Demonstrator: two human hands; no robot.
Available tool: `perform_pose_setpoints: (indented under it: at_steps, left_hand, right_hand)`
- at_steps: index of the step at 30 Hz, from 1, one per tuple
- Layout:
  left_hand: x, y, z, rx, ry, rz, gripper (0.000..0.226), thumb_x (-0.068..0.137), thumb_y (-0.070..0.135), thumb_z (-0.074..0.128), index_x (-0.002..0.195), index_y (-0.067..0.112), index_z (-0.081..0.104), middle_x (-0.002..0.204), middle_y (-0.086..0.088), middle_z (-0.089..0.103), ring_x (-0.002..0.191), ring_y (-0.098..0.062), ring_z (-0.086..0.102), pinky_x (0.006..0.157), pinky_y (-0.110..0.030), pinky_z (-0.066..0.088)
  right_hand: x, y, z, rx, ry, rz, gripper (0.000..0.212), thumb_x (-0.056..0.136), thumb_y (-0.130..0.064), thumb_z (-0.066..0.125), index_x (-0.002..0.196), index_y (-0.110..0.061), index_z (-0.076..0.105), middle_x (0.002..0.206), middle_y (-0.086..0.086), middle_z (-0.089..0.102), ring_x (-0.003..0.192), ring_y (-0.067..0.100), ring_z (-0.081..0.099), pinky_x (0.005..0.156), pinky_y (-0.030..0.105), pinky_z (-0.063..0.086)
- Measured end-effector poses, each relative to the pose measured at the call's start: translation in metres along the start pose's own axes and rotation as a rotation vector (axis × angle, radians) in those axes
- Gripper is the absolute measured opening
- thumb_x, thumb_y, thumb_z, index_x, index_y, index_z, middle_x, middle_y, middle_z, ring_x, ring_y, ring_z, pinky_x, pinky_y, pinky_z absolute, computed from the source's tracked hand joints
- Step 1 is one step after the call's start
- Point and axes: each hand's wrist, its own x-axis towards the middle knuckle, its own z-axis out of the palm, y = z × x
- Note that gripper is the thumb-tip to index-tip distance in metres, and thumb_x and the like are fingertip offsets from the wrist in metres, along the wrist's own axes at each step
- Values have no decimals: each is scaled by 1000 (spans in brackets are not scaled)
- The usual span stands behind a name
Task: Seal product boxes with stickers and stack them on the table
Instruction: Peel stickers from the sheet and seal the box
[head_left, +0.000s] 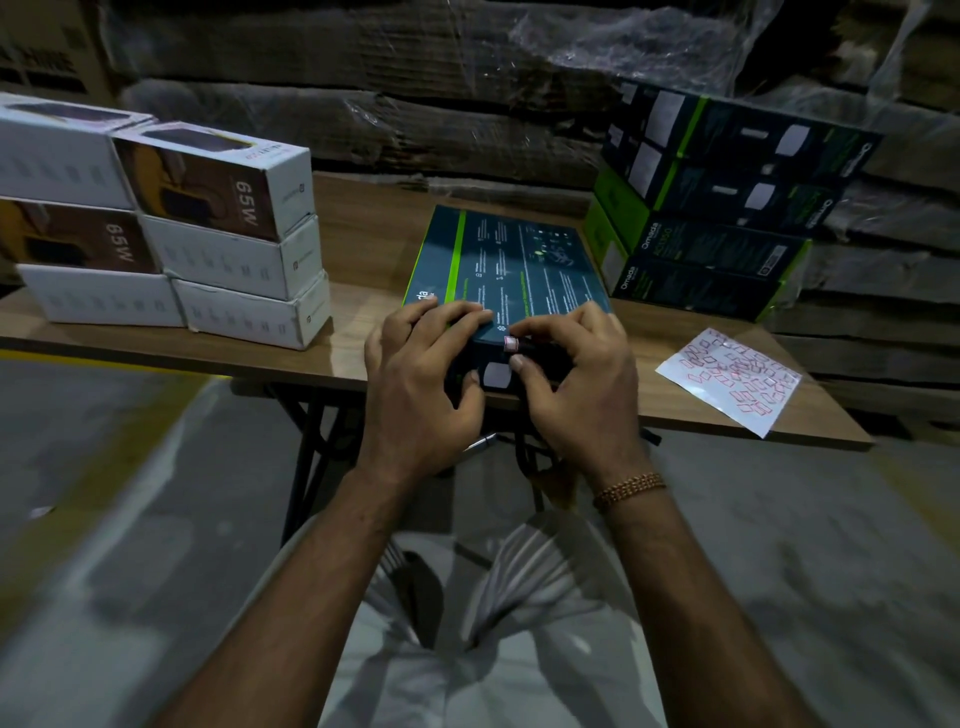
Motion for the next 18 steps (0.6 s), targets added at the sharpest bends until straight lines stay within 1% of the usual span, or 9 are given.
perform_pose_setpoints:
  at_steps: [2, 3, 5, 8, 12, 13, 15, 17, 18]
  left_hand:
    - [0, 0, 0, -1, -2, 3, 68, 81, 21, 71, 147, 28, 61, 151, 17, 55, 146, -17, 38, 116, -57, 33]
    - [0, 0, 0, 0, -3, 4, 68, 81, 20, 71, 148, 28, 61, 151, 17, 55, 147, -17, 38, 116, -57, 33]
    - [0, 0, 0, 5, -9, 3, 68, 81, 20, 71, 148, 28, 60, 151, 17, 55, 147, -17, 38, 116, -58, 33]
    - [0, -1, 0, 9, -17, 4, 71, 80, 20, 70, 149, 28, 59, 152, 16, 54, 148, -17, 37, 117, -58, 33]
    - [1, -1, -1, 11, -19, 7, 74, 76, 20, 68, 149, 28, 60, 152, 16, 54, 148, -17, 37, 117, -58, 32]
    - [1, -1, -1, 8, -15, 7, 74, 75, 19, 67, 148, 28, 60, 152, 16, 54, 147, -17, 37, 117, -58, 32]
    - [1, 0, -1, 3, -10, 9, 76, 73, 20, 65, 147, 28, 61, 151, 17, 55, 147, -17, 38, 117, -59, 32]
    - [1, 0, -2, -2, -12, 9, 76, 71, 21, 64, 147, 28, 61, 151, 17, 55, 146, -17, 38, 117, -60, 32]
    - [1, 0, -2, -4, -14, 10, 77, 71, 22, 63, 147, 28, 61, 151, 17, 55, 146, -17, 38, 116, -60, 32]
  right_hand:
    - [1, -3, 2, 25, 38, 35, 16, 90, -39, 79, 102, -28, 79, 89, -9, 52, 91, 9, 51, 73, 17, 42]
    - [1, -5, 4, 32, 59, 52, 17, 90, -42, 78, 99, -28, 79, 88, -9, 52, 89, 9, 51, 72, 17, 42]
    - [2, -7, 8, 9, 83, 71, 17, 89, -44, 79, 97, -29, 79, 87, -8, 52, 88, 11, 52, 72, 24, 44]
    - [3, -6, 9, -23, 56, 72, 15, 89, -41, 80, 99, -30, 78, 89, -7, 52, 90, 13, 51, 73, 27, 43]
    - [-1, -1, 3, -50, -12, 42, 21, 87, -28, 83, 107, -29, 76, 94, -7, 49, 96, 13, 49, 76, 15, 37]
    - [-2, -1, 2, -45, -22, 33, 23, 87, -26, 83, 109, -29, 76, 95, -6, 49, 96, 13, 49, 77, 17, 40]
    - [-2, -1, 1, -19, -17, 29, 21, 89, -29, 81, 110, -29, 76, 95, -5, 51, 96, 15, 51, 78, 26, 45]
    - [-1, -3, 2, 4, 10, 39, 21, 92, -35, 77, 113, -30, 75, 95, -6, 54, 96, 14, 52, 79, 29, 45]
    - [-1, -3, 3, 15, 19, 42, 24, 94, -34, 76, 117, -31, 73, 96, -7, 56, 96, 13, 52, 80, 29, 44]
